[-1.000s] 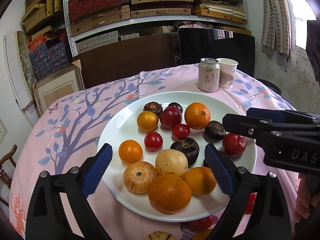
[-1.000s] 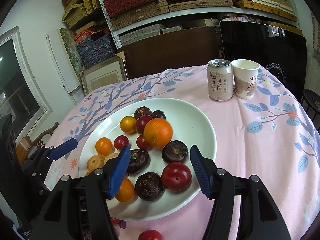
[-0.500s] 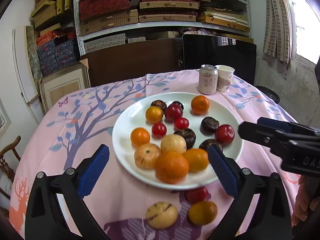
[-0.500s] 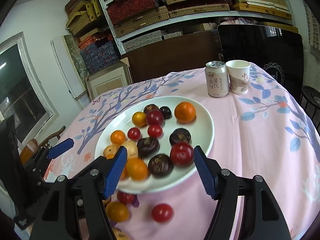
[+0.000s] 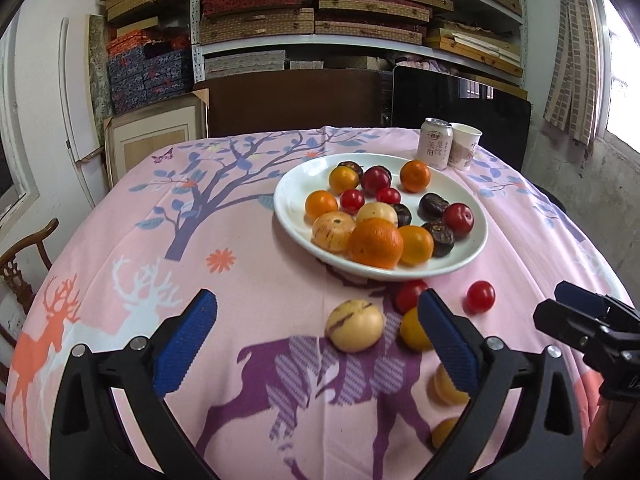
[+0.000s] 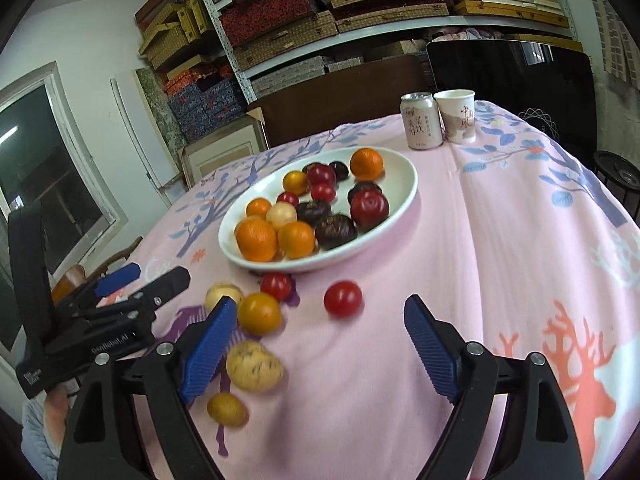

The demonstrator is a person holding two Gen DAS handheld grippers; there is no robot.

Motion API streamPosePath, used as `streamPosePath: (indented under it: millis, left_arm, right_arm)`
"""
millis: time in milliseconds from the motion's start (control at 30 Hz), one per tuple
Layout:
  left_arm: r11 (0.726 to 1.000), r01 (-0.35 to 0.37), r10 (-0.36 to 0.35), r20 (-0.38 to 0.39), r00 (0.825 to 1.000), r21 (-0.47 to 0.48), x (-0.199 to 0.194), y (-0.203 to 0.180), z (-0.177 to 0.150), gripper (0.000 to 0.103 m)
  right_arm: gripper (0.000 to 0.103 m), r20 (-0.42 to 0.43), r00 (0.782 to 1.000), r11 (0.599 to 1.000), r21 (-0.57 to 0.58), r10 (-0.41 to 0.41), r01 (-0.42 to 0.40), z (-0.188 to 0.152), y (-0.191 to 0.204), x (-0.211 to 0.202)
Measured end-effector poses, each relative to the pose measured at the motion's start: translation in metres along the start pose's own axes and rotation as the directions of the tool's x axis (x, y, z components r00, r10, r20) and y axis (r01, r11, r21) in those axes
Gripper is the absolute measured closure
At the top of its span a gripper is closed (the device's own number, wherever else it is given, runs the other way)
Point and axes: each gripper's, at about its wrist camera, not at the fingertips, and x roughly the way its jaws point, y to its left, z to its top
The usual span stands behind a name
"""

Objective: Organize fruits
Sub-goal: 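Withdraw both open grippers from the plate, then grasp a pale yellow speckled fruit with the left gripper while the right gripper grasps another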

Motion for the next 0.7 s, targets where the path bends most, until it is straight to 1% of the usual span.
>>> streamPosePath:
  millis: [200,300,367,467,700]
  left_arm:
    - [1.000,-0.010,0.010,-0.009,1.000,-0.006,-0.011,0.004,-0.014,0.004]
    - [1.000,-0.016,0.016,-0.013,1.000,-0.007,-0.012,0.005,-0.016,0.004]
    - [1.000,-0.020,0.019,-0.022,1.000,-0.013,-0.011,0.008,-0.017,0.004]
    - [0.999,-0.023,0.022,-0.043,0.999,-0.043,-0.006,0.016,-0.016,0.004]
    - [0.991,0.000,-0.012,-0.091,0.996,-0.135,0.004,0.035,-0.017,0.004]
  right_arm:
    - [0.016,-0.002,1.000,1.000,-0.022,0.019,-0.019,-0.014,0.008,-0.010]
    - [0.016,-0.039,0.998,0.998,-0.054,0.039,-0.041,-0.020,0.016,-0.006]
    - [0.016,-0.064,0.997,0.993,-0.108,0.034,-0.041,-0.025,0.027,-0.002]
    - [0.016,-0.082,0.996,0.982,-0.183,0.019,-0.034,-0.031,0.042,0.003]
    - [0.017,-0.122,0.992,0.966,-0.255,0.015,-0.046,-0.038,0.059,0.010]
